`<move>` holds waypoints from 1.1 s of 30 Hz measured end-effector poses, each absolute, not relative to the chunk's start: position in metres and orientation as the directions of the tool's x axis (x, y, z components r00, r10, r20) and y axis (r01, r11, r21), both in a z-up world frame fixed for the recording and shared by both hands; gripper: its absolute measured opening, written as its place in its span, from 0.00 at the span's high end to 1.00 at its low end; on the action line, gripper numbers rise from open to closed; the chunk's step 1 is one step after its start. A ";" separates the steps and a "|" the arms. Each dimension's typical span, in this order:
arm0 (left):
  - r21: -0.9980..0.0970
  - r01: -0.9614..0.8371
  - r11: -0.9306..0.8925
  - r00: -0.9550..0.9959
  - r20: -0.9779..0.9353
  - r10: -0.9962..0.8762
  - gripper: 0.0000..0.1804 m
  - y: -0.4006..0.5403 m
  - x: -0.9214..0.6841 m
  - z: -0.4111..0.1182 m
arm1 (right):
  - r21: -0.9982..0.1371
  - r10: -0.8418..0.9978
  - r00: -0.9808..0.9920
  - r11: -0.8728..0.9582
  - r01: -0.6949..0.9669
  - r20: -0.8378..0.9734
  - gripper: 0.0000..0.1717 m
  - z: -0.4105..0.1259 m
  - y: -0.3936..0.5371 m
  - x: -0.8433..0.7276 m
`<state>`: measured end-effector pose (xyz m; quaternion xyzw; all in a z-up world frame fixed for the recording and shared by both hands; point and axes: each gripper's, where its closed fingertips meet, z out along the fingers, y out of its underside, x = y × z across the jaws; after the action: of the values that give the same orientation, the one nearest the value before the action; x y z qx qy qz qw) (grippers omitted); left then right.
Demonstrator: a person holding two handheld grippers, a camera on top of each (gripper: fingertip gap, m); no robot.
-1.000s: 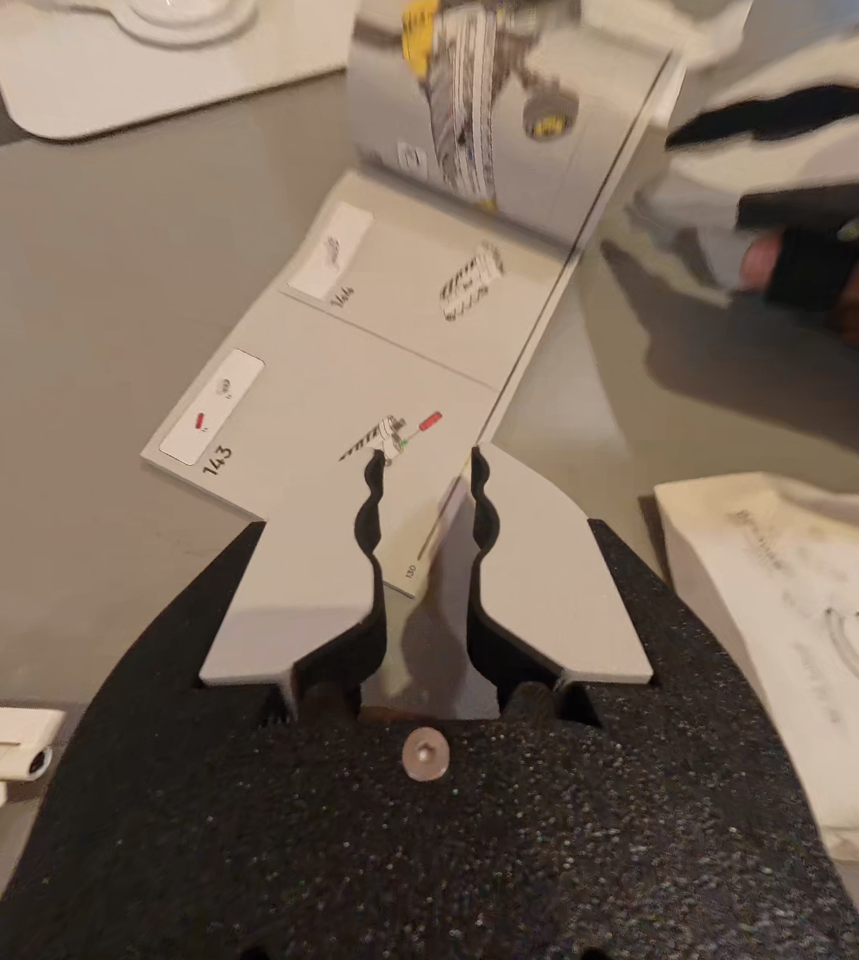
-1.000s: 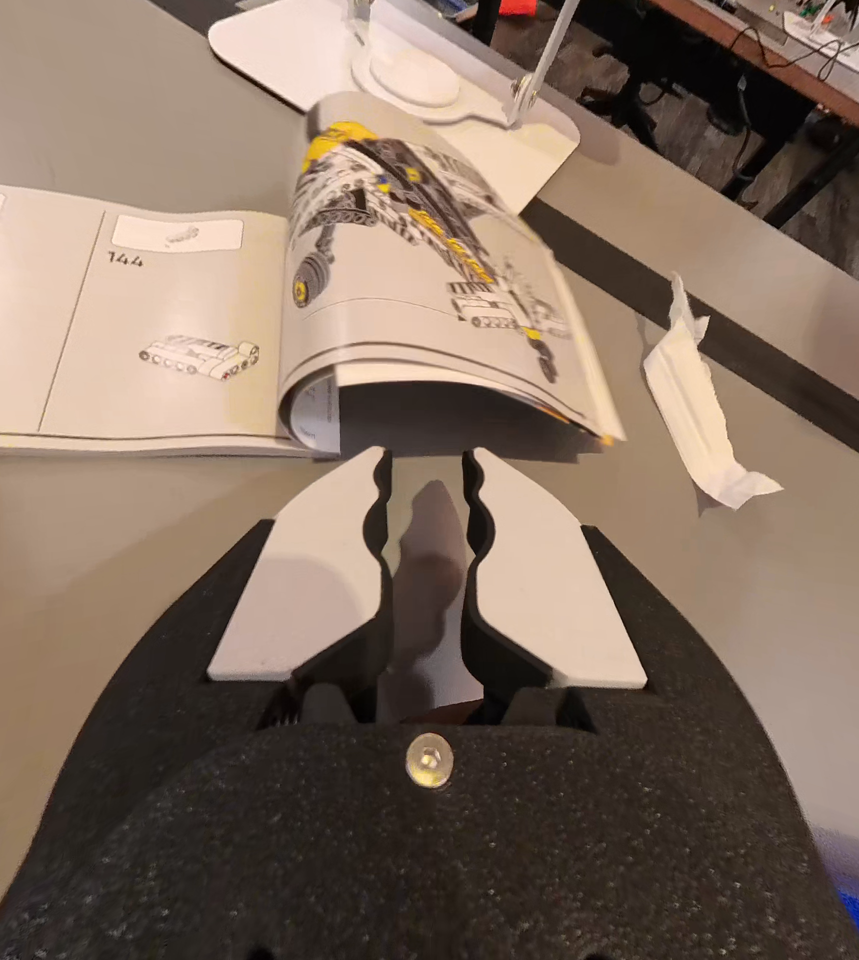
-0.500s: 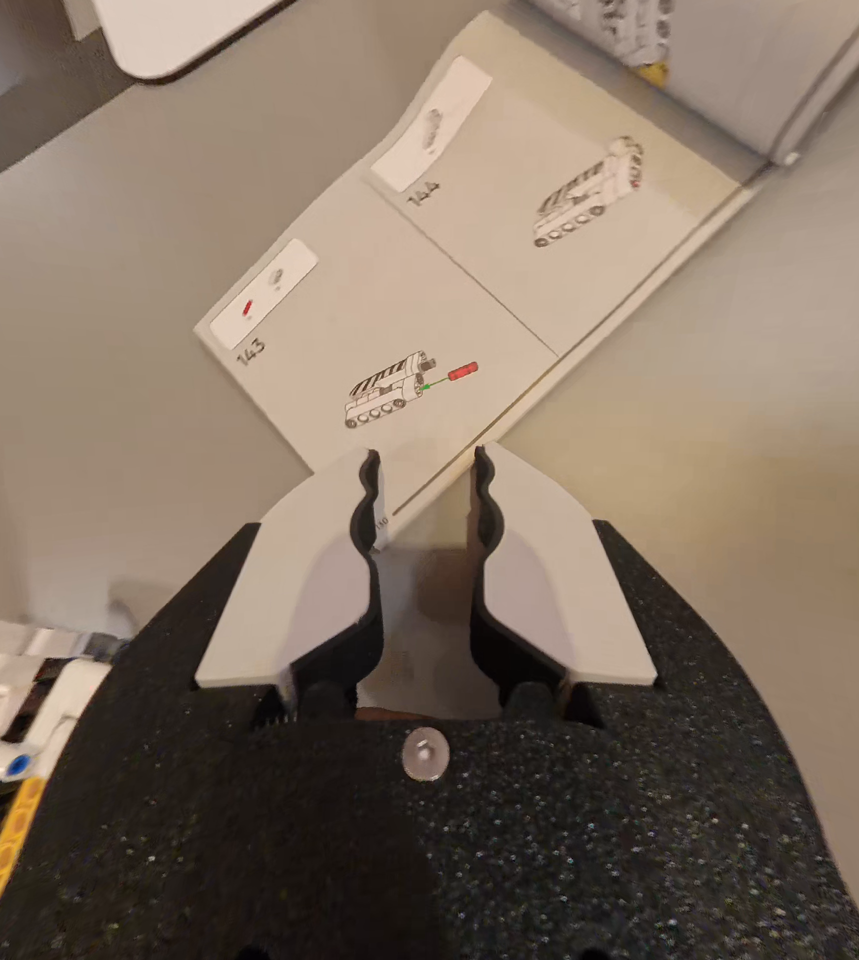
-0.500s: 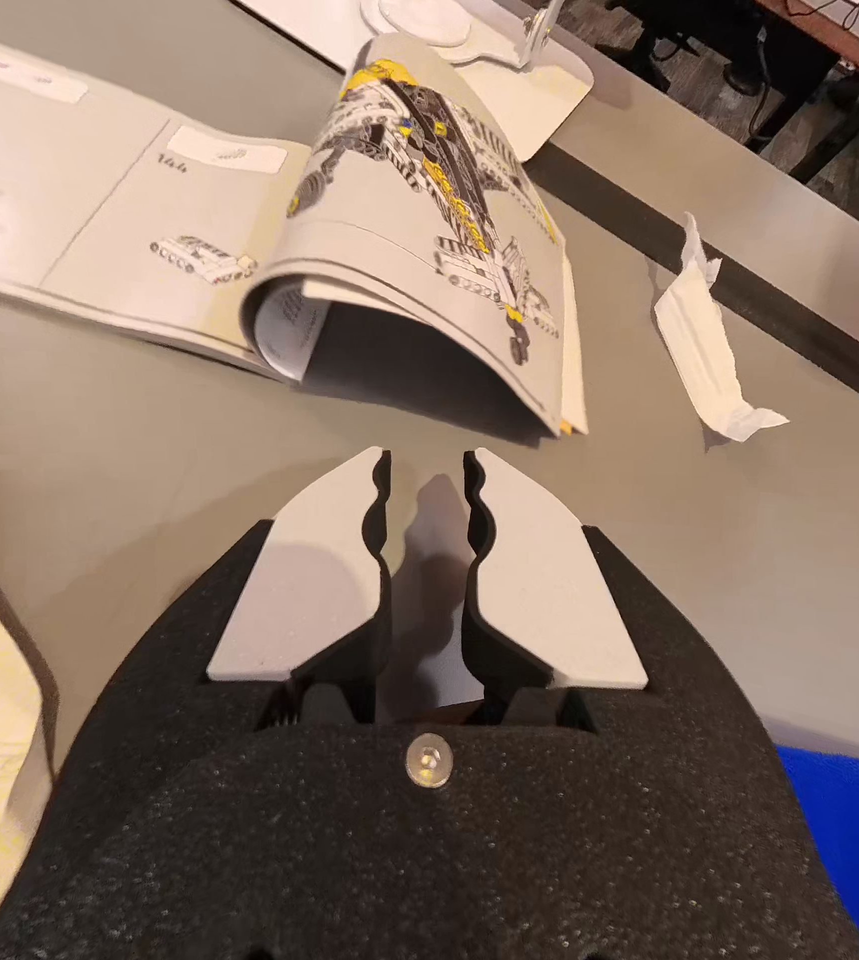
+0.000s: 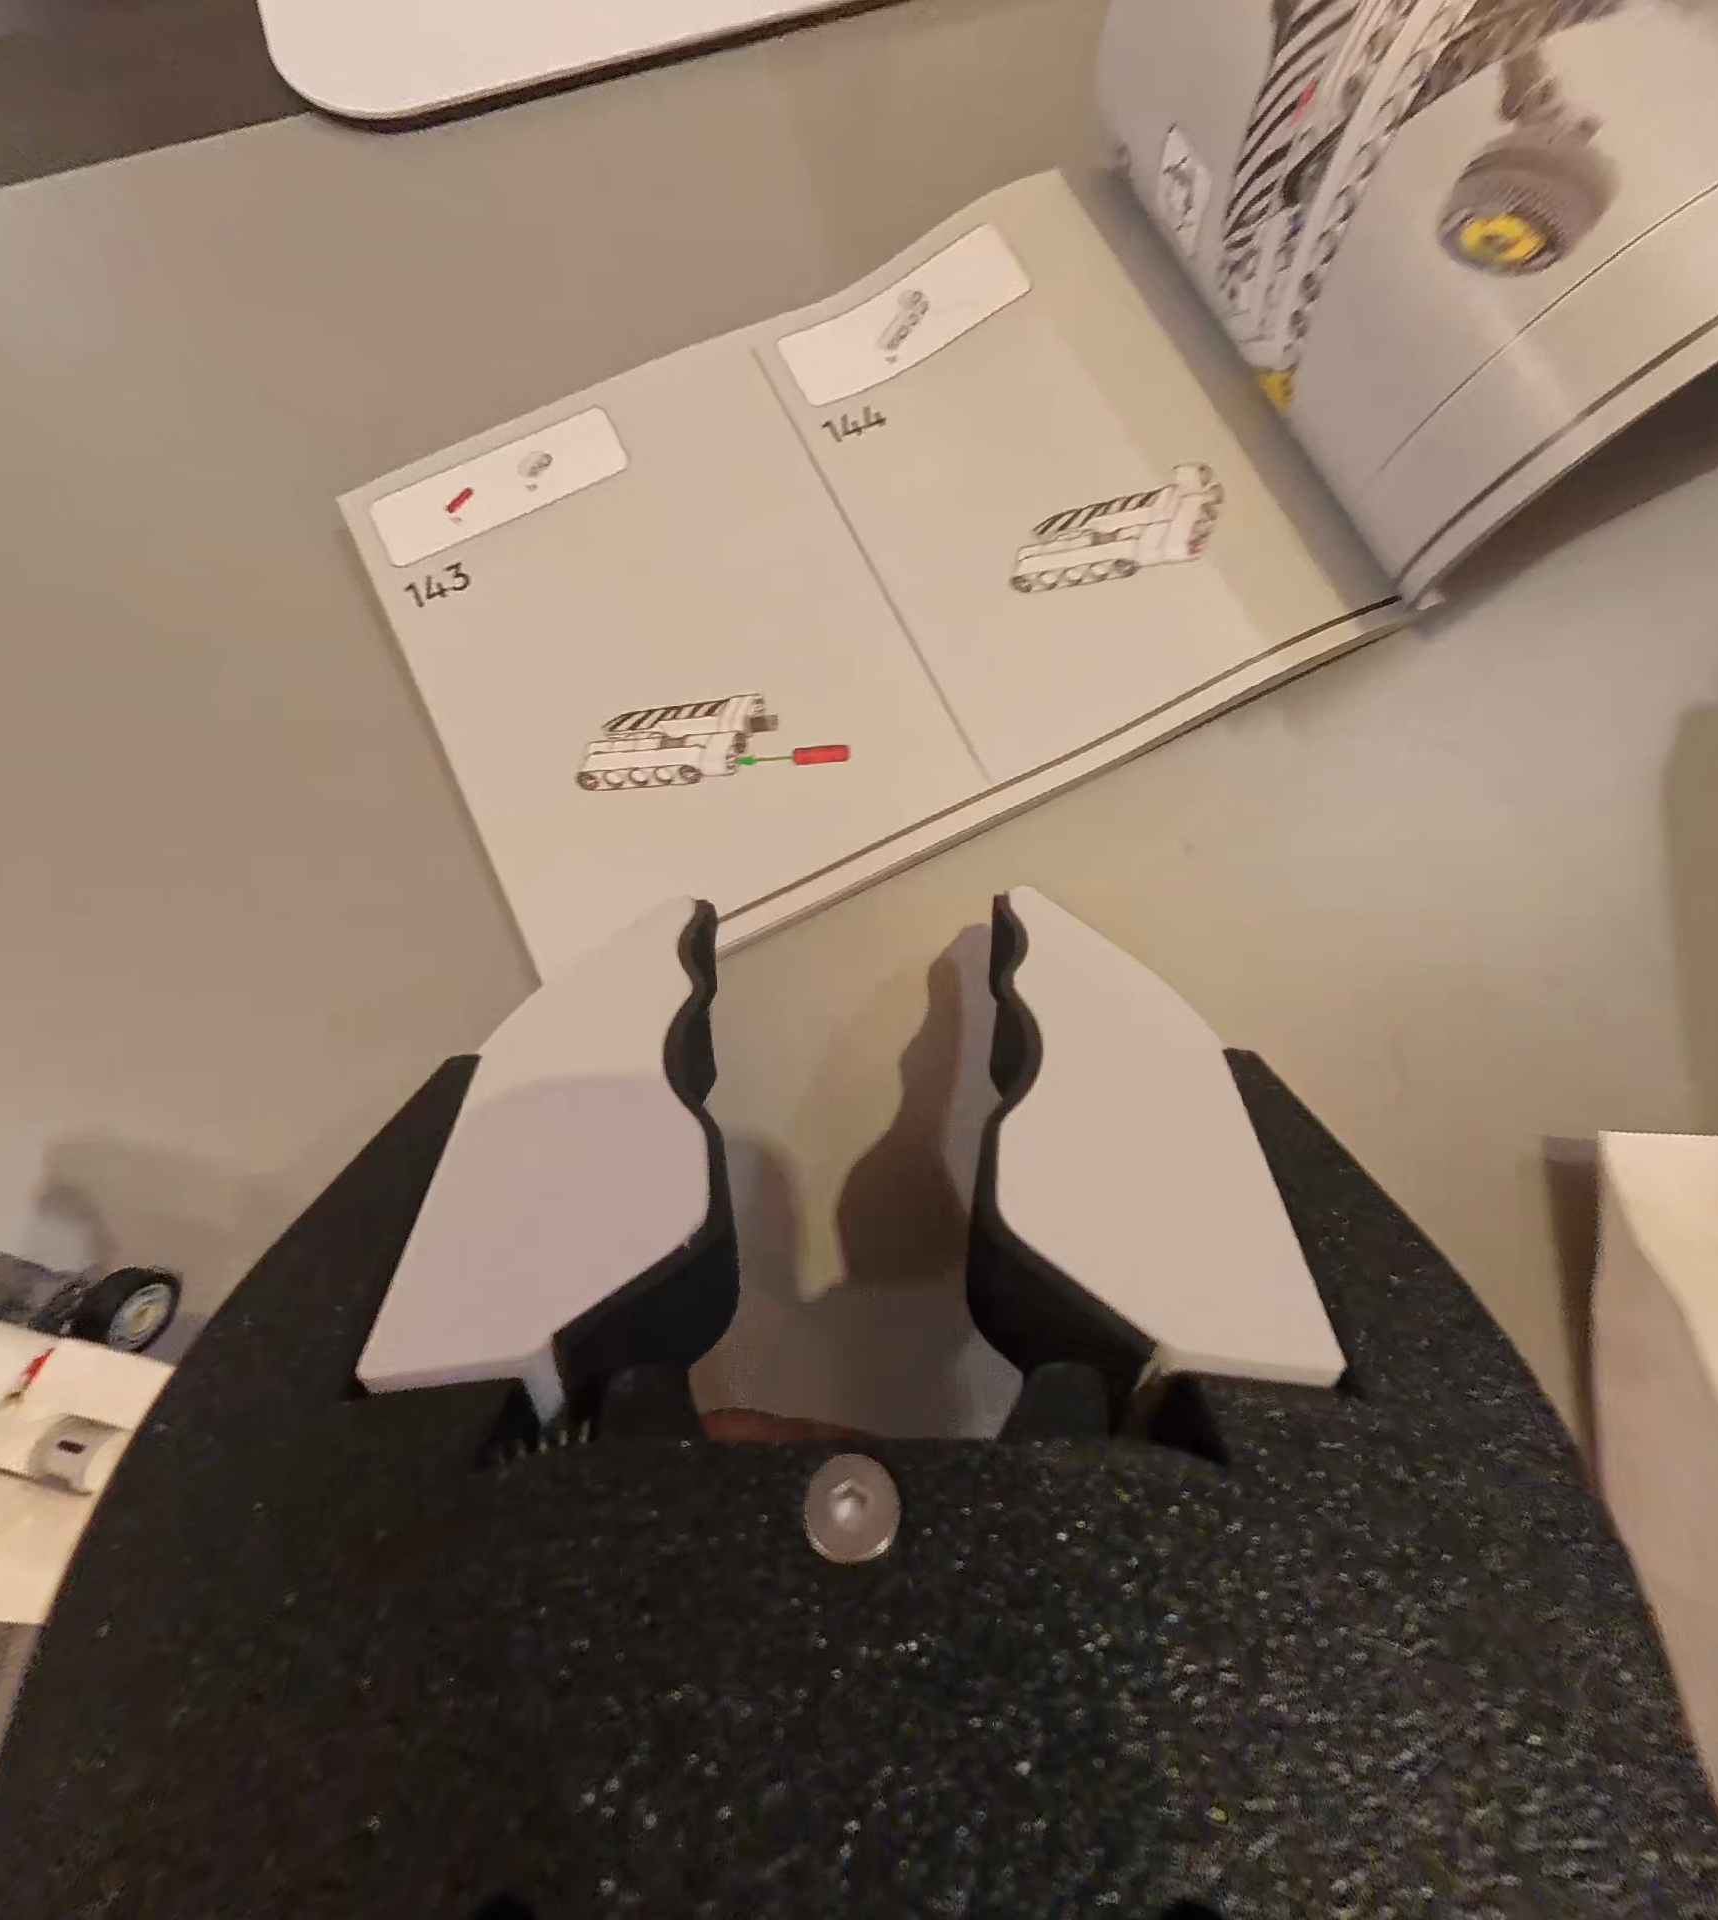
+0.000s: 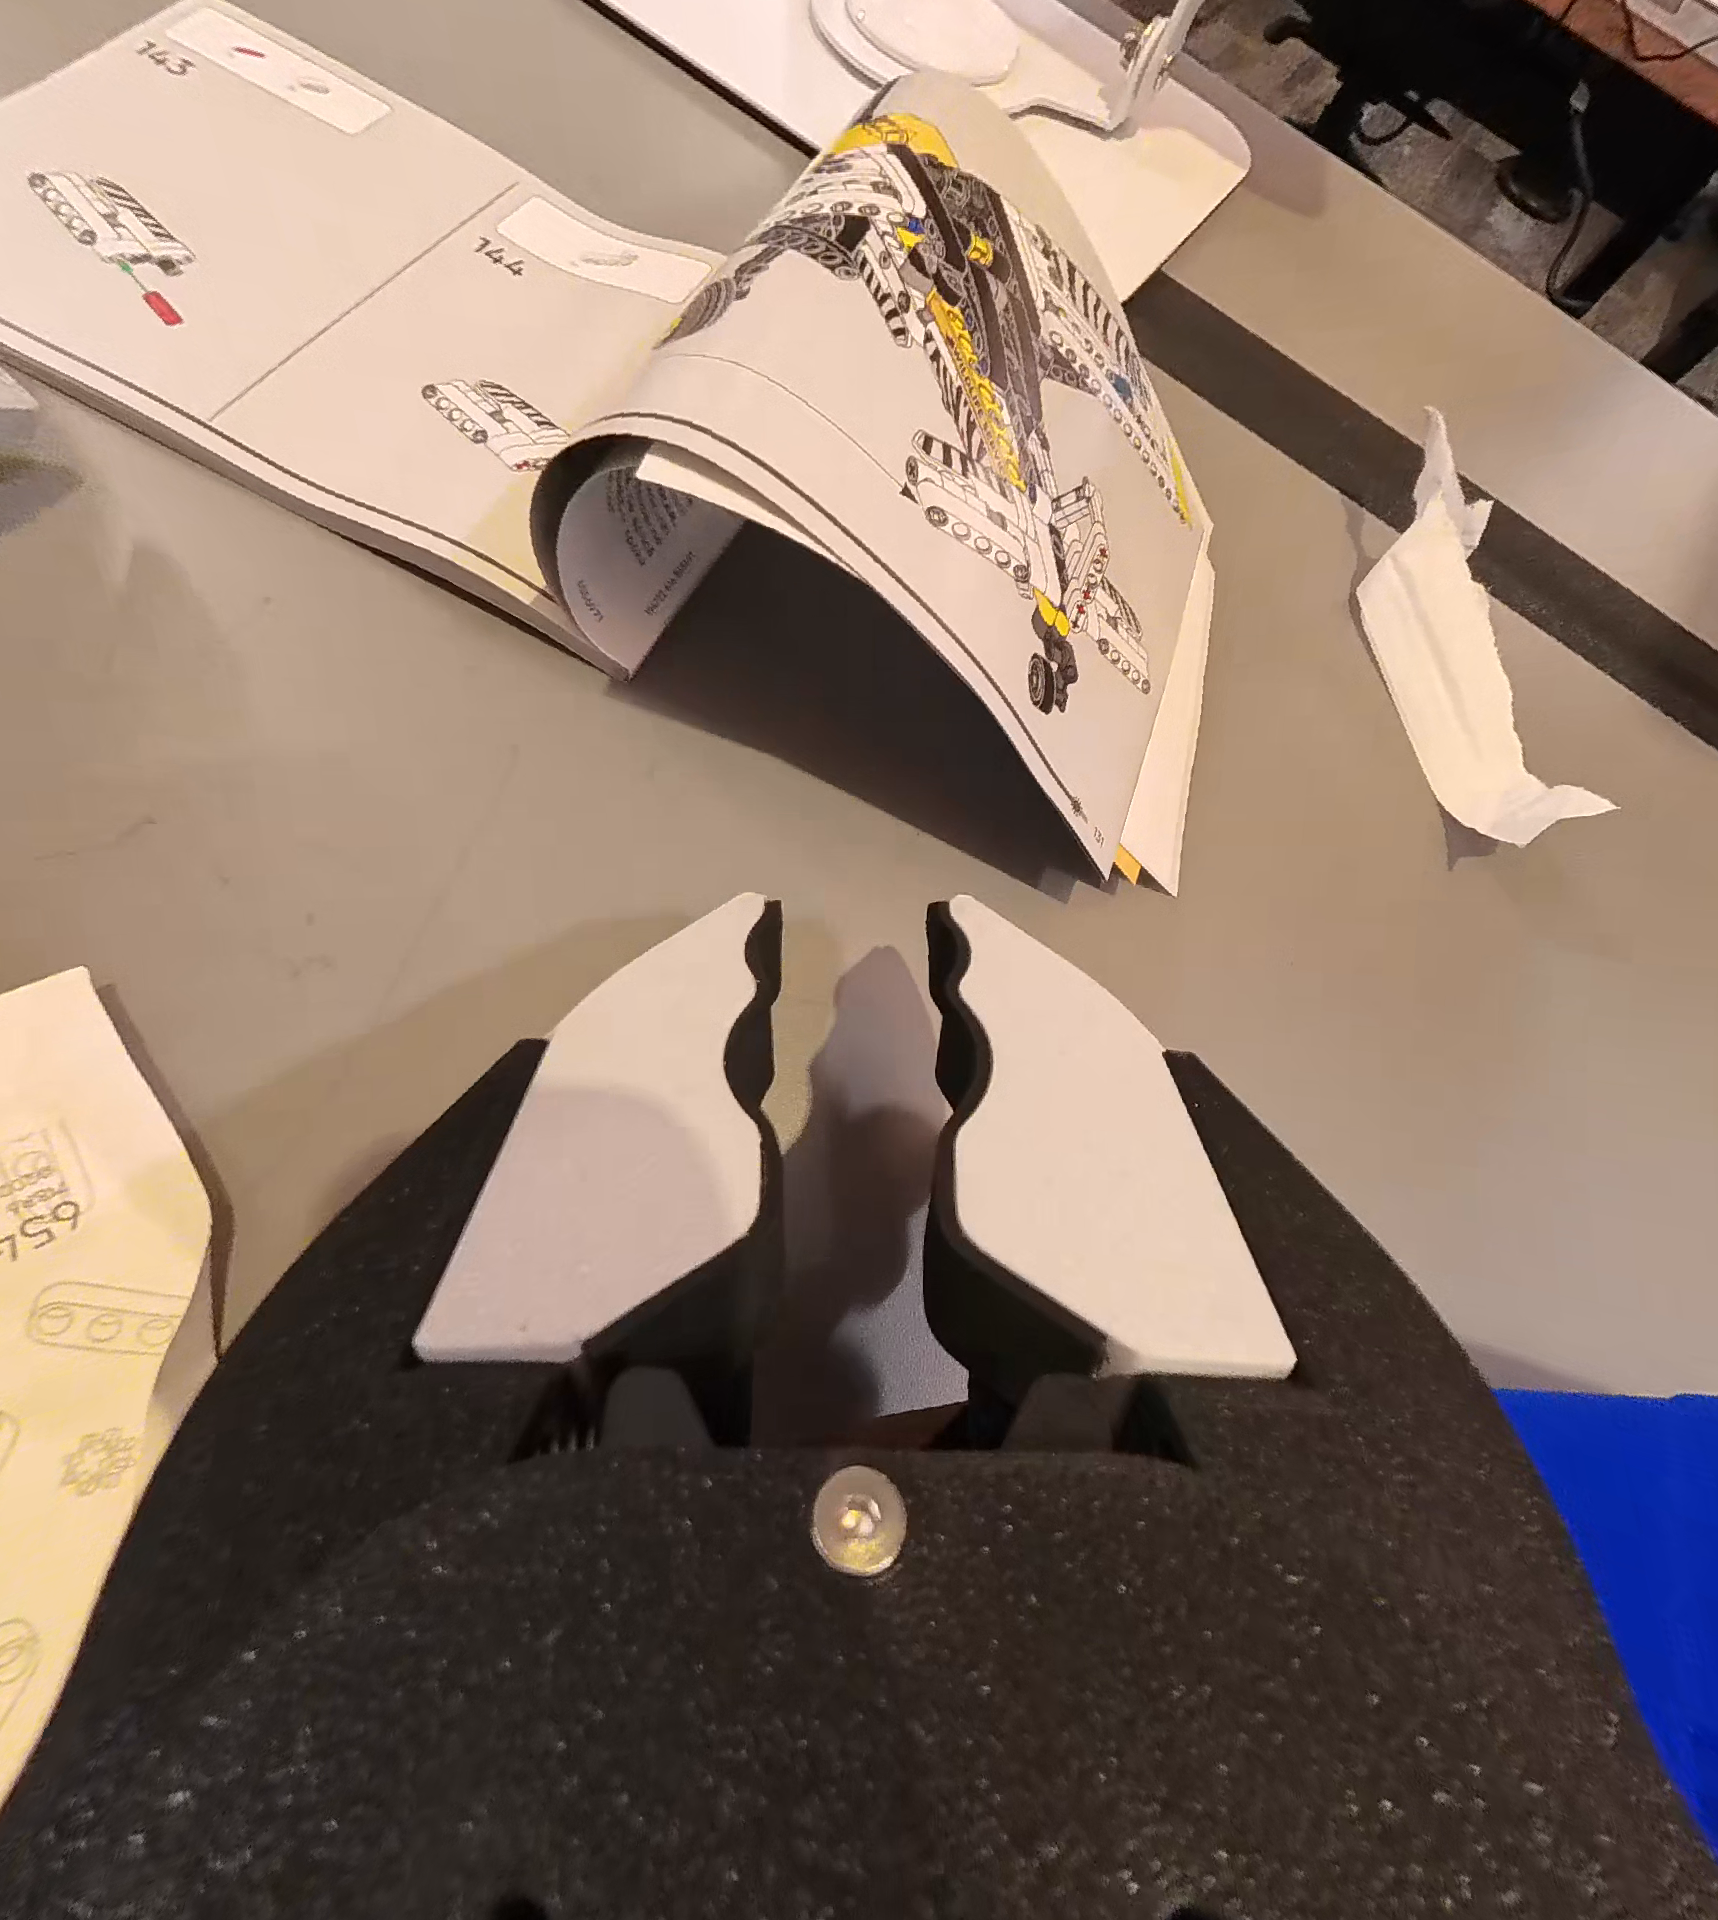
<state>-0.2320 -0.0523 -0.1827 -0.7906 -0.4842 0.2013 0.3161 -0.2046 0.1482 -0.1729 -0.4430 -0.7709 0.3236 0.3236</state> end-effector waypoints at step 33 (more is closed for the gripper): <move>-0.741 0.626 -0.241 0.528 0.176 0.831 0.66 -0.013 -0.223 -0.182 | -0.753 0.894 -0.417 0.385 0.533 0.163 0.82 -0.182 0.148 -0.206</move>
<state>-0.2225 -0.0132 -0.1819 -0.7773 -0.4685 0.1277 0.4000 -0.2063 0.1479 -0.1820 -0.4569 -0.7809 0.3139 0.2878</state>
